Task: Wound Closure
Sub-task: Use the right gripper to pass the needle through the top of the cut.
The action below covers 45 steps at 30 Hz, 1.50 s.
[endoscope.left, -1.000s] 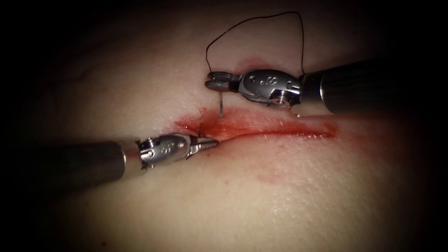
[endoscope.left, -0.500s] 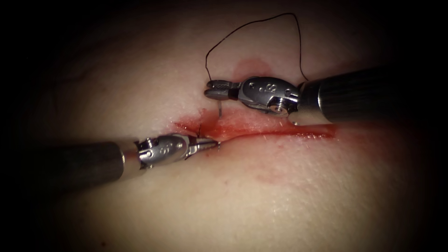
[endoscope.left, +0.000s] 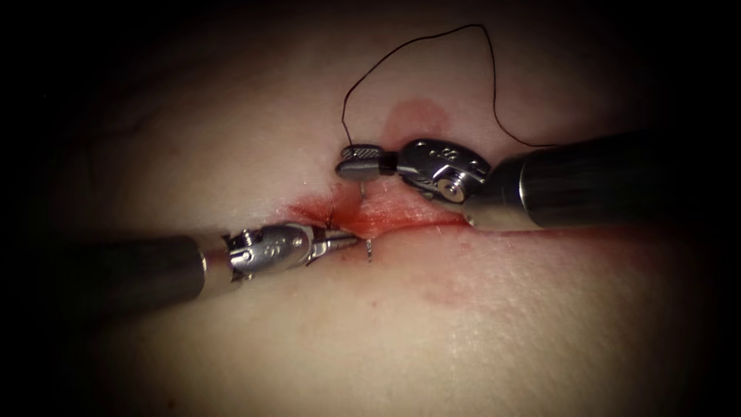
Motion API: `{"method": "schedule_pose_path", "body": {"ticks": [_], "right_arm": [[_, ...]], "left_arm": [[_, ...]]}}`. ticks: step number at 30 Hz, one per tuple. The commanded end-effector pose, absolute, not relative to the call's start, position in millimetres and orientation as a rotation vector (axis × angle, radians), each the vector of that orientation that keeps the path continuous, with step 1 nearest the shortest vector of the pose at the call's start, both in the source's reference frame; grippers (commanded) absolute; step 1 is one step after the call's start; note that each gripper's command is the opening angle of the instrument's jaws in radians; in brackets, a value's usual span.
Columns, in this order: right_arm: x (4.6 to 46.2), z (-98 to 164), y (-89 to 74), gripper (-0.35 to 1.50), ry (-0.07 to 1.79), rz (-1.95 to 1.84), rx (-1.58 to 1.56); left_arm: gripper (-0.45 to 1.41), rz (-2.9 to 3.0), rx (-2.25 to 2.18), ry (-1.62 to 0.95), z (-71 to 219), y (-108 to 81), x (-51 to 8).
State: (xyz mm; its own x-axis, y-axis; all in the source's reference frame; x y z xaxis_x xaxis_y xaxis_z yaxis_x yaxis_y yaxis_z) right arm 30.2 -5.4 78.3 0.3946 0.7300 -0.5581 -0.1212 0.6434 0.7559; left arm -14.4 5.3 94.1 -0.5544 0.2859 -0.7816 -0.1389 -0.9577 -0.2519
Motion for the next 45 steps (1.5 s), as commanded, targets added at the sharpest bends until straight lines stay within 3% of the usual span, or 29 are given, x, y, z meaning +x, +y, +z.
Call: {"method": "schedule_pose_path", "body": {"ticks": [1,26,45], "right_arm": [[30.7,78.8,-6.7,-0.35,1.001,0.605,0.717],[29.3,77.8,-13.1,-0.35,0.892,0.654,0.884],[29.8,79.5,-3.9,-0.35,0.921,0.703,0.709]], "left_arm": [[-0.34,2.563,-1.334,-0.238,94.9,5.0,-15.0],[-0.35,2.561,-1.331,-0.235,95.0,5.1,-15.5],[-0.35,2.564,-1.334,-0.24,95.2,4.6,-15.7]]}}
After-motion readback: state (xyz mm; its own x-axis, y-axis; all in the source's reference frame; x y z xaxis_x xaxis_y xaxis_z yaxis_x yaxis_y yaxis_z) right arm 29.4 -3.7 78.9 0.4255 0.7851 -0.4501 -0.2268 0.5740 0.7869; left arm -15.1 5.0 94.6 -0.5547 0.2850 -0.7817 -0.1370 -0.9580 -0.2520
